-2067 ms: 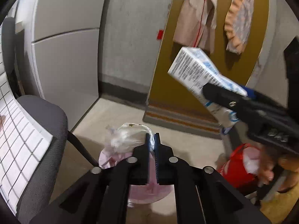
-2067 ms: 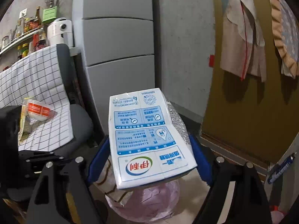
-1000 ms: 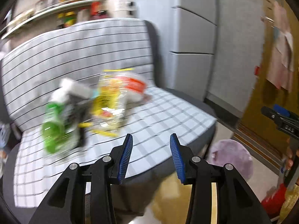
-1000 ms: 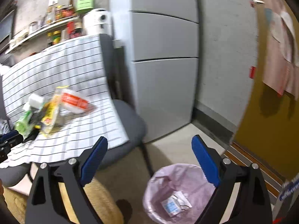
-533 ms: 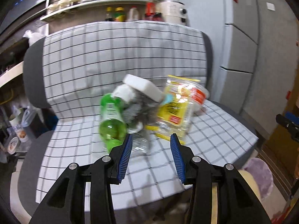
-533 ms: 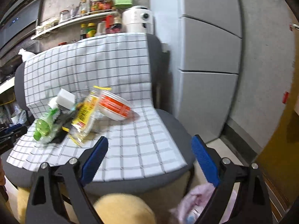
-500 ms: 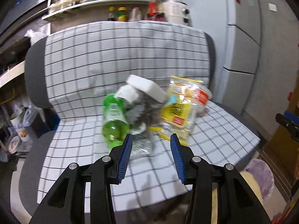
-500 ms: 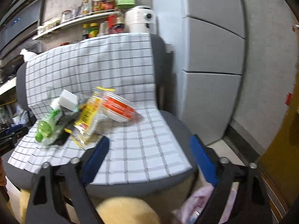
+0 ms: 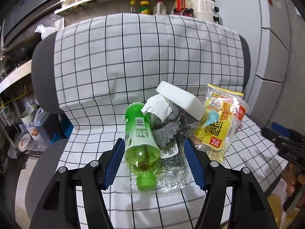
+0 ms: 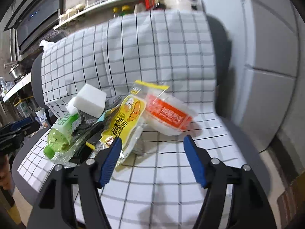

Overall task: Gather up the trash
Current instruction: 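Return the right gripper to the chair and grasp the yellow snack bag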

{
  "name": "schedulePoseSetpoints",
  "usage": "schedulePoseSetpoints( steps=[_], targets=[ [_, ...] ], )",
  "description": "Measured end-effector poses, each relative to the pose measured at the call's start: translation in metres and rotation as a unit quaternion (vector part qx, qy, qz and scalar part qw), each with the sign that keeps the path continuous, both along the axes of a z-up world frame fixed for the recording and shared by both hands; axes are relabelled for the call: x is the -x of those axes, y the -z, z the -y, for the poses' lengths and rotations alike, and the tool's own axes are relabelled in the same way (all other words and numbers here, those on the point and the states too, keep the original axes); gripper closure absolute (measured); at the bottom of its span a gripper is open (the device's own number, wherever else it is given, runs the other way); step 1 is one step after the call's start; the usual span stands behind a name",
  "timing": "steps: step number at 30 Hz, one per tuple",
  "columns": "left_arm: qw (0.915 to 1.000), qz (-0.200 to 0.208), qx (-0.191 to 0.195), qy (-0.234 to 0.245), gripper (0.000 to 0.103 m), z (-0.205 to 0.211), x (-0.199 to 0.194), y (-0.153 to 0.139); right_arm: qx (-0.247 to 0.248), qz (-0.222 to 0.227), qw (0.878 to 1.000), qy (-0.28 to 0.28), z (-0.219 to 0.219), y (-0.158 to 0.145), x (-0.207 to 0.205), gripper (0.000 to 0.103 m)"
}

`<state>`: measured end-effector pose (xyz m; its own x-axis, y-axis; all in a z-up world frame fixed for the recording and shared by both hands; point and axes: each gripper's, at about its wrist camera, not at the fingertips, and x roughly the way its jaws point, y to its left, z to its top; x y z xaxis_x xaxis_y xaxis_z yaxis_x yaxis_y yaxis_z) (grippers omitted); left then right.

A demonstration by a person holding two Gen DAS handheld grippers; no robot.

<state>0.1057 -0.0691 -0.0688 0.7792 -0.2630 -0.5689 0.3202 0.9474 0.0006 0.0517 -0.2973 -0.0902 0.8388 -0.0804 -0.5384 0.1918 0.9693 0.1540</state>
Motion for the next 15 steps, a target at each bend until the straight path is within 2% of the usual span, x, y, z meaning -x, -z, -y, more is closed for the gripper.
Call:
schedulePoseSetpoints(
  steps=[4, 10, 11, 12, 14, 15],
  targets=[
    [0.9999, -0.015, 0.004, 0.003, 0.038, 0.004, -0.011, 0.017, -0.064, -0.019, 0.998, -0.012, 0.005, 0.024, -0.043, 0.037],
    [0.9994, -0.031, 0.014, 0.001, 0.038, 0.000, -0.014, 0.029, -0.150, -0.021, 0.988, -0.009, 0.015, 0.039, -0.078, 0.037],
    [0.9994, -0.032, 0.015, 0.000, 0.038, -0.001, -0.013, 0.029, -0.159, -0.019, 0.987, -0.015, 0.013, 0.039, -0.079, 0.042],
    [0.9994, -0.032, 0.015, -0.001, 0.038, -0.003, -0.009, 0.028, -0.161, -0.017, 0.987, -0.019, 0.011, 0.037, -0.080, 0.053],
    [0.9996, -0.028, 0.011, -0.002, 0.038, -0.006, -0.001, 0.026, -0.150, -0.013, 0.988, -0.019, 0.003, 0.029, -0.075, 0.065],
    [0.9996, -0.026, 0.010, -0.003, 0.038, -0.008, 0.002, 0.025, -0.138, -0.004, 0.990, -0.023, -0.002, 0.021, -0.068, 0.078]
  ],
)
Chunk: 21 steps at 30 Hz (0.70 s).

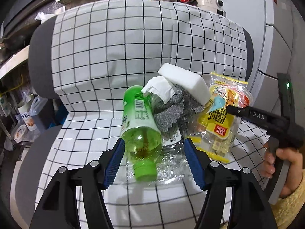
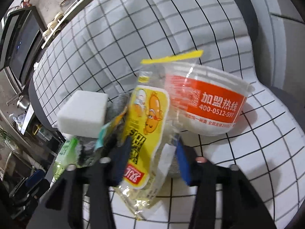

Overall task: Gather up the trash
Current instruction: 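Return the right gripper to the chair and grasp the yellow snack bag, then carry the snack bag with the right gripper while the left gripper carries the white sponge, drop both in wastebasket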

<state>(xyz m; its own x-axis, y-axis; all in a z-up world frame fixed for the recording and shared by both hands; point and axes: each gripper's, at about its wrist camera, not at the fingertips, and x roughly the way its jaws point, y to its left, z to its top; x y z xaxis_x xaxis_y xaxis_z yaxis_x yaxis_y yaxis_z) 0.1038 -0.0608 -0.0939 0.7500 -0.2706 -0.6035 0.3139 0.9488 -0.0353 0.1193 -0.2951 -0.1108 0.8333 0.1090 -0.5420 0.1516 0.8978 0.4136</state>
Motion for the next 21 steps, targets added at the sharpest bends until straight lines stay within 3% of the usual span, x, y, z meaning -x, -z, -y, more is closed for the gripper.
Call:
schedulePoseSetpoints(
  steps=[3, 9, 12, 13, 17, 21],
  targets=[
    [1.0000, 0.006, 0.002, -0.006, 0.038, -0.009, 0.012, -0.006, 0.034, 0.020, 0.999, -0.016, -0.012, -0.026, 0.021, 0.099],
    [0.9996, 0.024, 0.009, -0.012, 0.038, -0.019, 0.032, -0.024, 0.111, 0.078, 0.991, -0.017, -0.029, -0.085, 0.090, 0.100],
    [0.9995, 0.030, 0.005, -0.010, 0.038, -0.018, 0.040, -0.030, 0.179, 0.100, 0.978, 0.028, -0.033, -0.109, 0.131, 0.100],
    [0.9995, 0.031, 0.003, -0.009, 0.038, -0.016, 0.041, -0.031, 0.220, 0.106, 0.968, 0.055, -0.036, -0.114, 0.146, 0.100],
    [0.9995, 0.030, -0.006, 0.003, 0.038, -0.002, 0.040, -0.033, 0.291, 0.100, 0.947, 0.093, -0.038, -0.110, 0.170, 0.100],
    [0.9994, 0.025, -0.015, 0.017, 0.038, 0.023, 0.028, -0.032, 0.290, 0.083, 0.948, 0.106, -0.020, -0.093, 0.171, 0.100]
  ],
)
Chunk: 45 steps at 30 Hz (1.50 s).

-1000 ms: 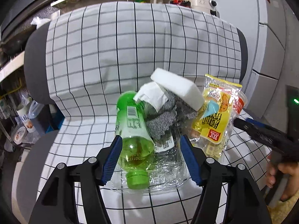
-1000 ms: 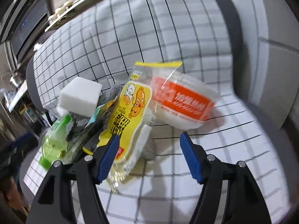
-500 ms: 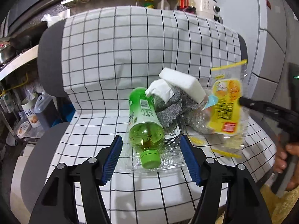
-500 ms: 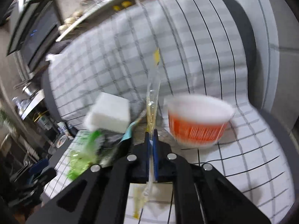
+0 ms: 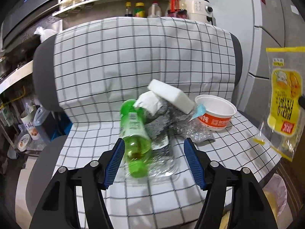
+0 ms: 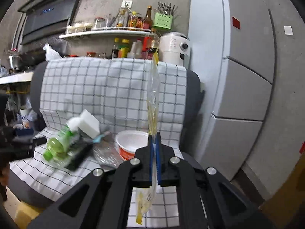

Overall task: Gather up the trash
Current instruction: 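Carry the snack bag with the right gripper while the left gripper carries the white sponge, drop both in wastebasket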

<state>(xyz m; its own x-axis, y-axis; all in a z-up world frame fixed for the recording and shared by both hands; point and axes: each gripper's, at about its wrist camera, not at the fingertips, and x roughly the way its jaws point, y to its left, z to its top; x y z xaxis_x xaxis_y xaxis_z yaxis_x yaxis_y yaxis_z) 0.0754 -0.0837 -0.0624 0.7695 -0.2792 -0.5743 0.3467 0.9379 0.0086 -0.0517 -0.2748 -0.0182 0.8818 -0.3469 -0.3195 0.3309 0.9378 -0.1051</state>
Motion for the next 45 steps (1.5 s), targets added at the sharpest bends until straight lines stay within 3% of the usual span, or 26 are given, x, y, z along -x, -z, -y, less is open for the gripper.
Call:
schedulePoseSetpoints(
  steps=[4, 8, 18, 21, 22, 26, 28, 31, 33, 36, 39, 45],
  targets=[
    [0.9998, -0.015, 0.011, 0.010, 0.038, 0.026, -0.020, 0.001, -0.034, -0.001, 0.999, 0.005, 0.021, 0.015, -0.004, 0.100],
    [0.9979, -0.032, 0.056, 0.011, 0.041, 0.043, -0.047, -0.004, -0.051, -0.004, 0.999, 0.005, 0.033, 0.031, -0.010, 0.100],
    [0.9918, -0.080, 0.093, -0.034, 0.044, 0.067, -0.107, 0.000, -0.060, -0.035, 0.998, -0.011, 0.040, 0.047, -0.029, 0.100],
    [0.9897, -0.089, 0.104, -0.041, 0.056, 0.065, -0.113, 0.003, -0.058, -0.042, 0.997, -0.017, 0.037, 0.046, -0.029, 0.100],
    [0.9893, -0.091, 0.105, -0.045, 0.066, 0.064, -0.115, 0.003, -0.053, -0.044, 0.997, -0.018, 0.035, 0.045, -0.028, 0.100],
    [0.9911, -0.080, 0.097, -0.044, 0.076, 0.062, -0.115, 0.001, -0.041, -0.037, 0.998, -0.019, 0.028, 0.040, -0.022, 0.100],
    [0.9925, -0.061, 0.102, -0.030, 0.077, 0.057, -0.106, -0.007, -0.049, -0.023, 0.998, -0.016, 0.029, 0.036, -0.017, 0.100],
    [0.9942, 0.002, 0.107, 0.010, 0.077, 0.046, -0.073, -0.033, -0.062, 0.003, 0.998, -0.008, 0.030, 0.025, -0.006, 0.100],
    [0.9916, 0.036, 0.116, 0.045, 0.077, 0.037, -0.045, -0.053, -0.065, 0.016, 0.998, -0.003, 0.031, 0.016, 0.002, 0.100],
    [0.9874, 0.053, 0.118, 0.091, 0.077, 0.033, -0.009, -0.066, -0.076, 0.030, 0.997, 0.009, 0.031, 0.004, 0.021, 0.100],
    [0.9821, 0.052, 0.111, 0.143, 0.077, 0.038, 0.032, -0.059, -0.078, 0.031, 0.996, 0.035, 0.032, 0.000, 0.045, 0.100],
    [0.9639, 0.028, 0.110, 0.241, 0.076, 0.079, 0.097, -0.018, -0.090, 0.006, 0.990, 0.106, 0.046, 0.013, 0.105, 0.100]
  ],
)
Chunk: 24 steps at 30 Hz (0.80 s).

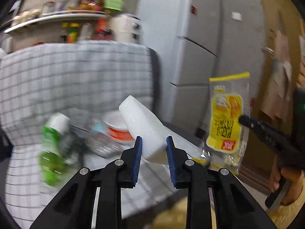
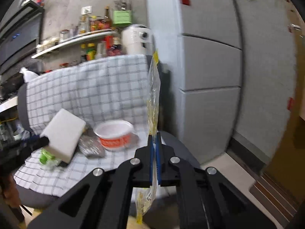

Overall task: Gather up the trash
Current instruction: 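Carry the snack bag with the right gripper while the left gripper carries the white sponge, drop both in wastebasket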

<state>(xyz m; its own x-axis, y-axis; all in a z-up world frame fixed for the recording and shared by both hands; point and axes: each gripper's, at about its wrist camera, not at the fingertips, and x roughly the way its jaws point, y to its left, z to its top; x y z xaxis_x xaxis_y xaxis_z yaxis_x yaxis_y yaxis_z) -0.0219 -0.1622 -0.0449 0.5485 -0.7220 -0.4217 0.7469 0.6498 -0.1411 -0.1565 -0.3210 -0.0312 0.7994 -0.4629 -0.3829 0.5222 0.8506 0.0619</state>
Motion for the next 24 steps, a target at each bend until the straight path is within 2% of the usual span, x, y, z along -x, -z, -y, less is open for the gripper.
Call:
schedulePoseSetpoints(
  steps=[4, 9, 14, 19, 20, 23, 24],
  targets=[
    [0.9974, -0.024, 0.014, 0.067, 0.076, 0.040, 0.026, 0.018, -0.008, -0.027, 0.998, 0.061, 0.019, 0.018, 0.045, 0.100],
    [0.9923, -0.027, 0.016, 0.119, 0.075, 0.089, 0.053, 0.023, -0.026, -0.040, 0.990, 0.134, 0.047, 0.044, 0.094, 0.100],
    [0.9878, -0.033, 0.003, 0.152, 0.075, 0.137, 0.070, 0.035, -0.052, -0.046, 0.983, 0.171, 0.076, 0.071, 0.122, 0.100],
    [0.9855, -0.033, -0.012, 0.166, 0.074, 0.164, 0.086, 0.046, -0.087, -0.061, 0.975, 0.193, 0.109, 0.104, 0.132, 0.098],
    [0.9855, -0.032, -0.017, 0.166, 0.074, 0.167, 0.087, 0.048, -0.098, -0.064, 0.974, 0.195, 0.116, 0.111, 0.132, 0.095],
    [0.9858, -0.027, -0.030, 0.163, 0.074, 0.173, 0.089, 0.052, -0.130, -0.075, 0.966, 0.210, 0.134, 0.134, 0.134, 0.074],
    [0.9860, -0.025, -0.032, 0.162, 0.074, 0.174, 0.090, 0.051, -0.135, -0.076, 0.964, 0.214, 0.135, 0.137, 0.137, 0.073]
  ],
)
